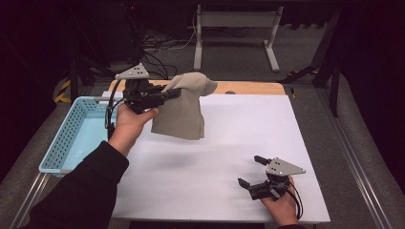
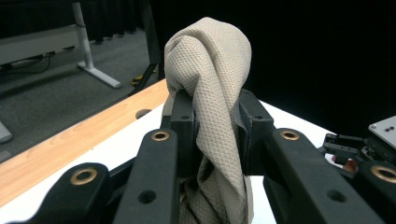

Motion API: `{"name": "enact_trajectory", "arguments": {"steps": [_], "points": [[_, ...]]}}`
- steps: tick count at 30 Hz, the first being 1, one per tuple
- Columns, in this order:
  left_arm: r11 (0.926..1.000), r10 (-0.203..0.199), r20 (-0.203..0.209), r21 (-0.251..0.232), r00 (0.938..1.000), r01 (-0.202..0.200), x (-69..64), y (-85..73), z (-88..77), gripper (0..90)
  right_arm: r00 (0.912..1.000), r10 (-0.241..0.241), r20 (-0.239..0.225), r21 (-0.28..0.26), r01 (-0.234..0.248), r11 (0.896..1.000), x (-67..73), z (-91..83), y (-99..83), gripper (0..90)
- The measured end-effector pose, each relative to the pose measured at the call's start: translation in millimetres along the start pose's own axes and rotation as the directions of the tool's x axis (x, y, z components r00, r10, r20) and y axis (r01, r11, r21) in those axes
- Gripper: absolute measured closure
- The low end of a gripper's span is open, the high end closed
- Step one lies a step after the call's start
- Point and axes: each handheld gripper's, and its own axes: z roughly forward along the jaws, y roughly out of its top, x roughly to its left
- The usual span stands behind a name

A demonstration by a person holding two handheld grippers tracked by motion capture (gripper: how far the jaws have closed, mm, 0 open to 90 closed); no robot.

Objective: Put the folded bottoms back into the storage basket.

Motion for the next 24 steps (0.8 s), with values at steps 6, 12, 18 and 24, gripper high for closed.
{"name": "enact_trajectory", "arguments": {"steps": [6,12,18,24], "points": [[0.9999,0.005,-0.018,0.009,0.9998,-0.005,6.4,-2.6,-8.4,72.5,1.0000,0.000,-0.001,0.000,0.000,1.000,-0.1,-0.4,0.0,0.0],[0.9999,0.009,-0.034,-0.005,0.9994,-0.009,11.2,-2.6,-22.1,72.5,1.0000,-0.002,0.000,0.001,0.002,1.000,0.1,0.2,0.0,0.0],[0.9998,0.004,-0.055,-0.021,0.9985,-0.005,15.6,-1.4,-38.0,72.5,1.0000,-0.003,0.000,0.003,0.003,1.000,0.1,0.4,0.0,0.1],[0.9995,0.014,-0.086,-0.026,0.9962,-0.016,19.3,2.5,-54.5,72.6,1.0000,-0.002,0.000,0.004,0.002,1.000,0.3,0.7,0.1,0.0]]}}
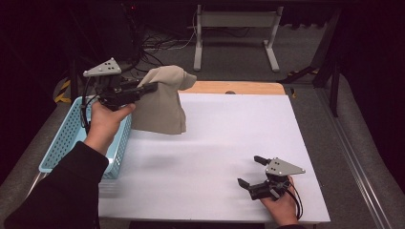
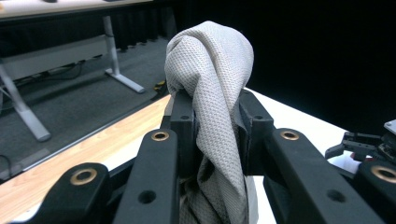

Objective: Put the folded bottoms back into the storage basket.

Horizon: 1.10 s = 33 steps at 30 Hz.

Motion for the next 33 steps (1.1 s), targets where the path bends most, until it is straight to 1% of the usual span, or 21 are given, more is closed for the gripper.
{"name": "enact_trajectory", "arguments": {"steps": [2,3,7,8,9,17,20,25,27,33], "points": [[1.0000,0.000,-0.011,-0.003,0.9999,0.000,2.2,0.2,-6.0,72.5,1.0000,0.000,0.000,0.000,0.000,1.000,0.0,0.0,0.0,0.0],[1.0000,0.000,-0.011,-0.003,0.9999,0.000,2.2,0.2,-6.0,72.5,1.0000,0.000,0.000,0.000,0.000,1.000,0.0,0.0,0.0,0.0],[0.9999,-0.005,-0.029,-0.009,0.9996,0.005,8.6,-0.2,-19.2,72.5,1.0000,-0.001,0.003,0.000,0.001,1.000,0.2,0.1,0.0,0.0],[0.9999,-0.005,-0.029,-0.009,0.9996,0.005,8.6,-0.2,-19.2,72.5,1.0000,0.000,0.003,0.000,0.000,1.000,0.1,0.0,0.0,0.0],[0.9999,-0.006,-0.038,-0.012,0.9993,0.006,10.7,-0.3,-23.5,72.5,1.0000,0.000,0.003,0.000,0.000,1.000,0.1,0.1,0.0,0.0],[0.9998,-0.014,-0.078,-0.016,0.9968,0.013,19.9,-2.3,-41.0,72.5,1.0000,0.001,0.005,0.001,-0.001,1.000,0.1,0.1,0.0,0.0],[0.9996,-0.021,-0.090,-0.019,0.9957,0.019,22.1,-3.4,-46.9,72.5,1.0000,-0.001,0.006,0.003,0.001,1.000,0.2,0.2,0.0,0.0],[0.9999,-0.010,-0.110,-0.004,0.9938,0.010,22.3,-5.4,-55.4,72.5,1.0000,0.000,0.006,0.003,0.000,1.000,0.2,0.2,0.0,0.1],[1.0000,-0.003,-0.112,-0.002,0.9937,0.003,22.7,-5.9,-59.6,72.5,1.0000,0.000,0.006,0.003,0.000,1.000,0.3,0.1,0.0,0.0],[0.9999,-0.009,-0.120,-0.011,0.9927,0.008,26.2,-8.1,-72.8,72.5,1.0000,-0.002,0.008,0.003,0.002,1.000,0.1,0.2,-0.1,0.0]]}}
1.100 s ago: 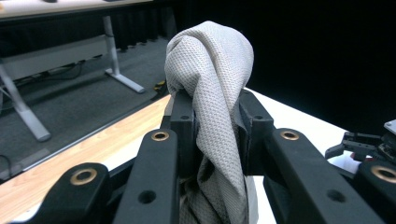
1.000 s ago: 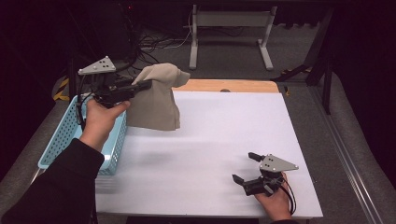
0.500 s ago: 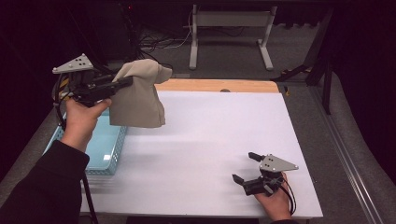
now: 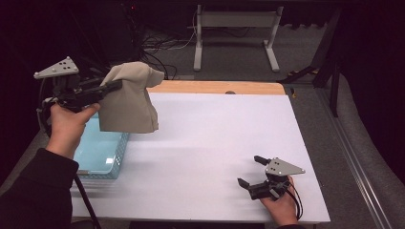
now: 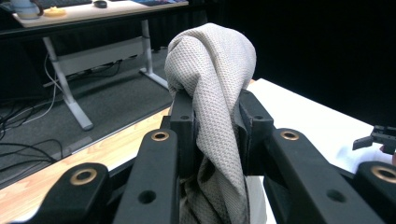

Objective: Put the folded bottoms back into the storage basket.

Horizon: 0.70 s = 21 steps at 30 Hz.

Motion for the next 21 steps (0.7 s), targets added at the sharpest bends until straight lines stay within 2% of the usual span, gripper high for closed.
{"name": "enact_trajectory", "arguments": {"steps": [21], "points": [[0.9998,-0.018,-0.075,0.001,0.9970,0.019,22.0,-9.5,-45.8,72.5,1.0000,0.001,0.004,0.010,-0.001,1.000,0.0,0.9,-0.1,0.0]]}}
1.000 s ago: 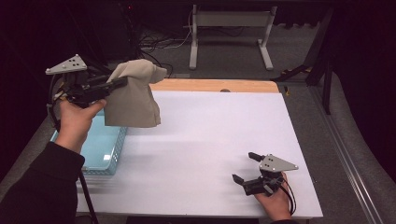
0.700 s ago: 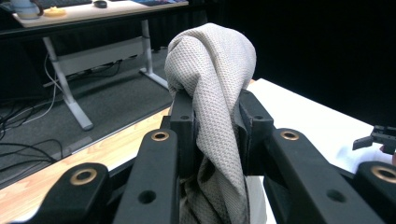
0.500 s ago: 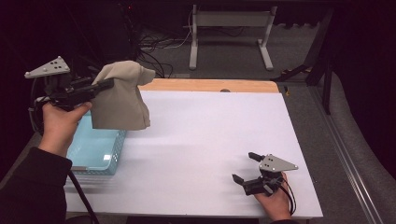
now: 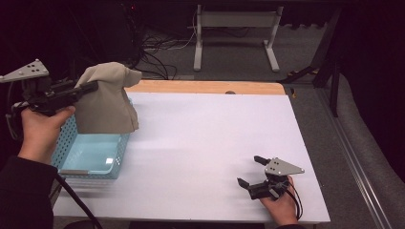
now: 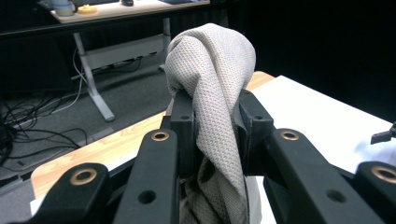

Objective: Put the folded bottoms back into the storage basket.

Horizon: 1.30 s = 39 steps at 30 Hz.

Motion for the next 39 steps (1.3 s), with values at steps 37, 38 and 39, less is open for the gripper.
{"name": "enact_trajectory", "arguments": {"steps": [37,38,39], "points": [[0.9968,-0.023,-0.078,0.075,0.9967,0.029,15.6,-32.4,-49.8,72.5,0.9994,-0.004,-0.035,0.018,0.005,1.000,0.0,2.4,-0.4,0.0],[0.9966,-0.023,-0.077,0.077,0.9968,0.029,15.9,-33.8,-50.0,72.5,0.9993,-0.004,-0.038,0.018,0.005,1.000,0.0,2.5,-0.4,0.0],[0.9963,-0.025,-0.077,0.081,0.9968,0.031,15.9,-35.4,-50.1,72.4,0.9992,-0.005,-0.040,0.018,0.006,1.000,0.0,2.7,-0.3,0.1]]}}
